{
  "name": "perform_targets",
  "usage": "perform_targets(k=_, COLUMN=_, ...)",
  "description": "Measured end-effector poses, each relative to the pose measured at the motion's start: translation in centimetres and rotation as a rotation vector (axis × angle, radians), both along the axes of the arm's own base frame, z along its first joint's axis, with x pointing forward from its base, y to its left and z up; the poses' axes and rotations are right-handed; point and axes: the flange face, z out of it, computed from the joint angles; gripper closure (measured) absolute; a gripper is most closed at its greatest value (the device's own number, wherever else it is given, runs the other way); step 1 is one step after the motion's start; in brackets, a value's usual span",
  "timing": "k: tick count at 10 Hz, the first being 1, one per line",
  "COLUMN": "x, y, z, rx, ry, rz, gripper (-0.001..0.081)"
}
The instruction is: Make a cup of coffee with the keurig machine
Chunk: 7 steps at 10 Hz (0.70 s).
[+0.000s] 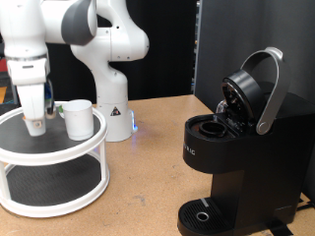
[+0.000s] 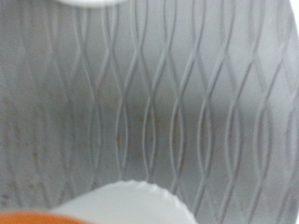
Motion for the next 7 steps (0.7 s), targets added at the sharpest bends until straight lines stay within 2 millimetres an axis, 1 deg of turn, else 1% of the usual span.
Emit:
perform_targets(k=2, x=0.5, y=0.2, z=3.0, rx=0.041, ry=0.018, rz=0.006, gripper=0.037)
perform_targets(k=4, x=1.1, y=0.4, z=6.1, rx=0.041, ry=0.009, rz=0.031, gripper=0.037)
perform_targets(k=5, x=1.2, y=0.5, z=6.9, rx=0.038, ry=0.01, rz=0.044, gripper=0.037)
perform_targets(k=7, x=1.2, y=0.8, z=6.5, rx=0.071, ry=0.013, rz=0.019, gripper=0.037)
